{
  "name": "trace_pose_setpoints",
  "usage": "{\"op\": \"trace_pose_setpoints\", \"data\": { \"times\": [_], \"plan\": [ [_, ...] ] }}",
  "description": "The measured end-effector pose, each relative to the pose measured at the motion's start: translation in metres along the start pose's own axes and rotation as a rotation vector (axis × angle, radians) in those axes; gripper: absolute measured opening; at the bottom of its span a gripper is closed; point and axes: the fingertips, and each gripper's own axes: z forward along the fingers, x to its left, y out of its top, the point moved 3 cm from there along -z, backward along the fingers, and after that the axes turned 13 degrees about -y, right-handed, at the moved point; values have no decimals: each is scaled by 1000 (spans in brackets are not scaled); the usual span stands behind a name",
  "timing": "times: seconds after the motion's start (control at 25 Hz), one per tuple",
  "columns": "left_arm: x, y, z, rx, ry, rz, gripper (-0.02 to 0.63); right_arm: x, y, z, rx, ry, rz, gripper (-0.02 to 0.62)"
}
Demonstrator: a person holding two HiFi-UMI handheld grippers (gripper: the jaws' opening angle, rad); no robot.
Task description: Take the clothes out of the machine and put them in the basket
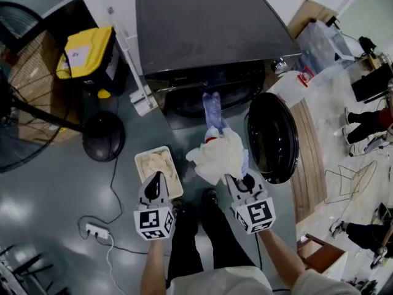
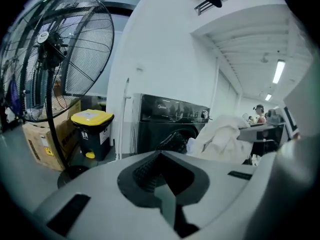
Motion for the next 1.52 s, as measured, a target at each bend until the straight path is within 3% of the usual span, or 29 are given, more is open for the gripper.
{"op": "trace_pose_setpoints", "data": {
  "times": [0.52, 0.8, 1.24, 1.52],
  "plan": [
    [46, 17, -79, -61, 198, -58, 18, 79, 56, 5, -67, 200, -93, 92],
    [73, 7, -124, -88, 319, -104, 18, 150, 68, 6, -83, 372, -111, 92],
    [106, -36, -196, -89, 451, -170, 18, 250, 28, 0, -17, 552, -153, 92],
    [120, -63, -211, -70, 478, -209, 18, 290, -12, -2, 52, 624, -195, 94]
  ]
}}
